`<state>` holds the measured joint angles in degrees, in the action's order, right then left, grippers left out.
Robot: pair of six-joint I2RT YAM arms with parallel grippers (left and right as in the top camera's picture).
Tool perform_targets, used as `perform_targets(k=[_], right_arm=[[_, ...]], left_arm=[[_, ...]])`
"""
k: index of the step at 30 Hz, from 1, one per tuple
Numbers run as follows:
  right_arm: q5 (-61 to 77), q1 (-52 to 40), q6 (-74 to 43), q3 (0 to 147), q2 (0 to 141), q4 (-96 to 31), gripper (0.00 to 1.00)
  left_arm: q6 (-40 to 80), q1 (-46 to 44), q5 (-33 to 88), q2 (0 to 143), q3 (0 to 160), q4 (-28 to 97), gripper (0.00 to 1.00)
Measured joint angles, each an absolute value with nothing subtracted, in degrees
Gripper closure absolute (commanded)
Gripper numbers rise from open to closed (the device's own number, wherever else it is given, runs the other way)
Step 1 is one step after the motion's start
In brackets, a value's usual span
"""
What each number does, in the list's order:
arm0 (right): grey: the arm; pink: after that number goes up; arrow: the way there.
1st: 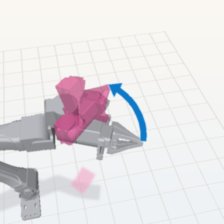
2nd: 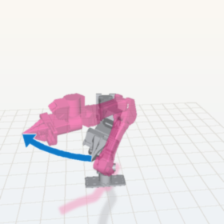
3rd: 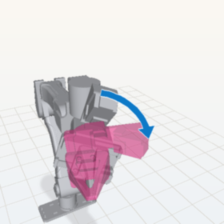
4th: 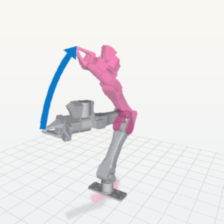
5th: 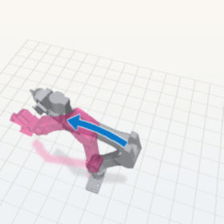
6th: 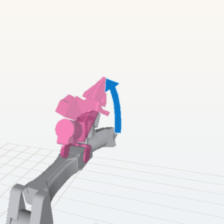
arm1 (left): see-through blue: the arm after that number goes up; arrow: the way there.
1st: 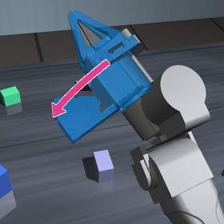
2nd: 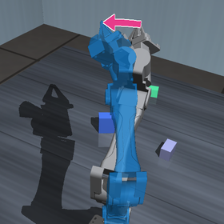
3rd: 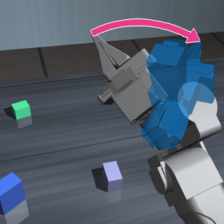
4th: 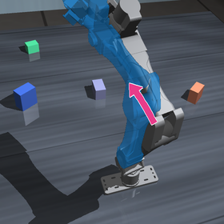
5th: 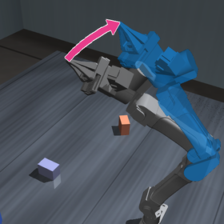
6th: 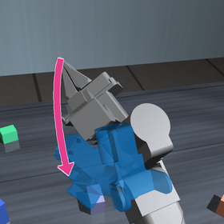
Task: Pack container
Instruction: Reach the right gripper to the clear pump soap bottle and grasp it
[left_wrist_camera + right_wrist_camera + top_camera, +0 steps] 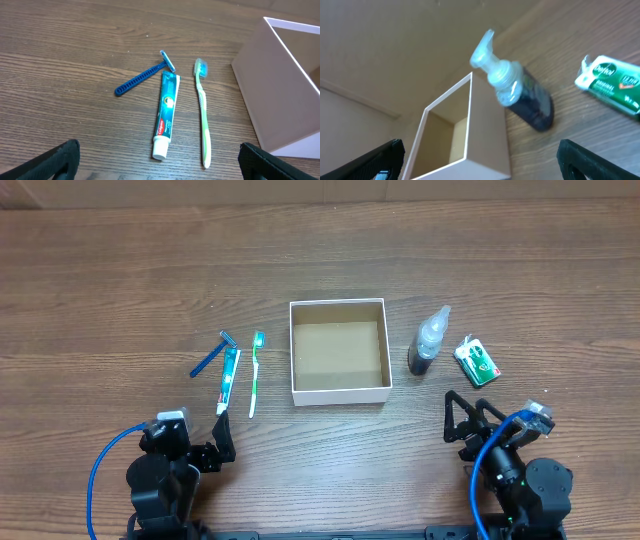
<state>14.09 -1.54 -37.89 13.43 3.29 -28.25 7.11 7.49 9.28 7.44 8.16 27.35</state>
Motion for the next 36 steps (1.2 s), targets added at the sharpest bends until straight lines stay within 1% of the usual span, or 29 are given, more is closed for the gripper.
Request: perform_targets(k=[2,5,7,12,16,20,21,25,27,28,30,31,34,36], right_arm=[[14.9,-1.5,-37.3,18.2,8.1,-30.7,0.00],[15.4,-1.5,-33.8,28.5,19.4,-36.2,0.00],[15.6,-1.5,-31.4,37.3,28.7,-41.7,0.00],[12.2,-2.3,-27.8,66.1,55.9,-58.0,0.00],[9.1,-6.0,-25.3,81.2,71.5,-61.6,0.00],[4.9,-9.8,-24.6,85.2,84.2,-61.3,0.00],[3.4,-10.2,-24.6,85.2,86.7,-61.9,0.05],[-2.5,-10.5,-24.4,85.2,96.0,-62.6,0.07],[-3.6,-10.5,-24.4,85.2,98.5,-62.9,0.08],[-3.8,-10.5,-24.6,85.2,99.4,-63.1,0.10],[-3.9,-10.5,-24.9,85.2,101.1,-63.4,0.18],[-3.6,-10.5,-25.2,85.2,102.1,-63.5,0.21],[-2.7,-10.5,-25.5,85.1,103.5,-63.5,0.25],[-2.0,-10.5,-25.5,85.1,103.5,-63.6,0.42]], left_arm=[[7.1,7.5,9.3,7.4,8.2,27.4,0.00],[7.1,7.5,9.3,7.4,8.2,27.3,0.00],[7.1,7.5,9.3,7.4,8.1,27.3,0.00],[7.1,7.5,9.3,7.4,7.9,27.2,0.00],[7.1,7.5,9.3,7.4,7.9,27.2,0.00],[7.1,7.5,9.3,7.4,7.9,27.2,0.00],[7.1,7.5,9.3,7.4,7.9,27.2,0.00],[7.1,7.5,9.3,7.4,7.9,27.2,0.00],[7.1,7.5,9.3,7.4,7.9,27.2,0.00],[7.1,7.5,9.3,7.4,7.9,27.2,0.00],[7.1,7.5,9.3,7.4,7.9,27.2,0.00],[7.1,7.5,9.3,7.4,7.9,27.2,0.00],[7.1,7.5,9.3,7.4,7.9,27.2,0.00],[7.1,7.5,9.3,7.4,7.9,27.2,0.00]])
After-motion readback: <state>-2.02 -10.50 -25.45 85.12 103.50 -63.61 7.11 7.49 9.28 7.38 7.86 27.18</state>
